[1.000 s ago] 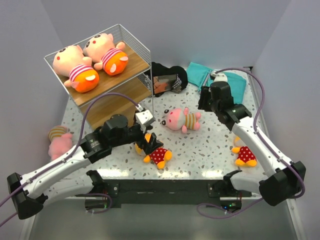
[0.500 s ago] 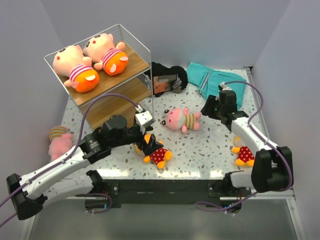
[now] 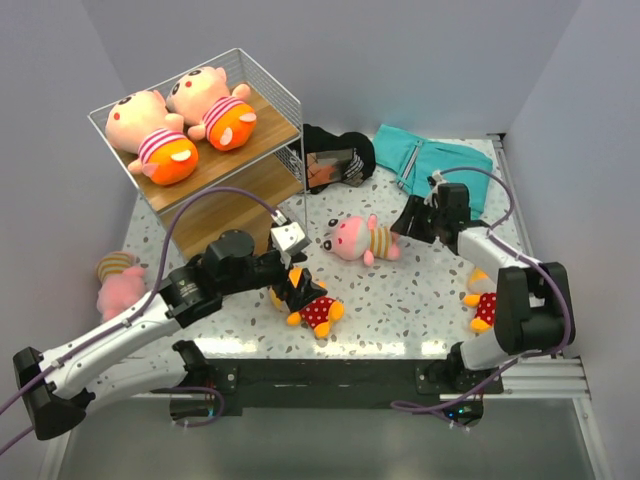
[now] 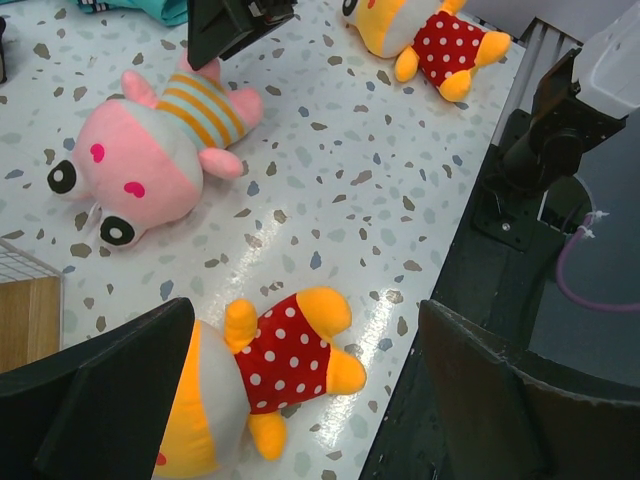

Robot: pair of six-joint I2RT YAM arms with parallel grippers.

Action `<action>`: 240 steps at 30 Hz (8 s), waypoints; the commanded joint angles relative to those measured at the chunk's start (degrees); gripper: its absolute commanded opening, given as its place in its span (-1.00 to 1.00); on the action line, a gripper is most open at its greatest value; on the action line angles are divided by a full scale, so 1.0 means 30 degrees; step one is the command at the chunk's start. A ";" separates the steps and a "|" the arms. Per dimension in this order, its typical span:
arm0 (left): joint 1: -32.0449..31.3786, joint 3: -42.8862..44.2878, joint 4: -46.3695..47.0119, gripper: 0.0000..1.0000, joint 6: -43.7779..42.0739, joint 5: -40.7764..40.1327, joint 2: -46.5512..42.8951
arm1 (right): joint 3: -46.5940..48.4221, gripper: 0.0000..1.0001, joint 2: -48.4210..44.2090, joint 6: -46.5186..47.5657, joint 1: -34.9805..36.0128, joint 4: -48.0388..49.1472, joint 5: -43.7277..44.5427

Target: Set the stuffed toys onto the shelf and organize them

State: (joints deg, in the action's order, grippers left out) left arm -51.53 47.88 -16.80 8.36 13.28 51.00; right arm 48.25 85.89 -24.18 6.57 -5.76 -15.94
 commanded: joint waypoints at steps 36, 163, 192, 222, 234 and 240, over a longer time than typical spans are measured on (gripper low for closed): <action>-0.0080 -0.0168 0.1175 1.00 0.0172 0.0408 -0.0155 | -0.0643 0.12 0.0755 0.0474 -0.0080 0.1332 -0.2623; -0.0080 0.6307 0.2231 1.00 0.1726 -0.3046 -0.3905 | 0.7268 -0.03 0.0259 -1.7693 1.6854 0.7894 1.5511; -0.0109 0.1503 -0.1314 1.00 0.3862 -0.7587 -0.6306 | 0.1993 0.02 -0.7711 -0.7819 1.6532 0.2741 1.5686; -0.0080 1.0312 0.2314 0.97 -0.1345 -1.0457 -0.1596 | 0.1291 0.01 -0.7330 -0.6499 1.6209 0.2447 1.4865; -0.0080 1.5211 1.0533 1.00 -1.1175 -2.2144 0.2391 | 0.1026 0.02 -0.8150 -0.6236 1.6121 0.1978 1.4250; 0.1262 1.7172 1.1821 1.00 -1.4657 -2.4993 0.5028 | 0.0909 0.02 -0.8268 -0.6118 1.6122 0.1598 1.4075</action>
State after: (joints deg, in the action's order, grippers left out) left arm -51.24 94.91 14.48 -27.97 -53.89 62.22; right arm 51.37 62.46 -43.68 55.07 -0.30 25.96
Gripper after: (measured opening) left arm 0.996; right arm 0.510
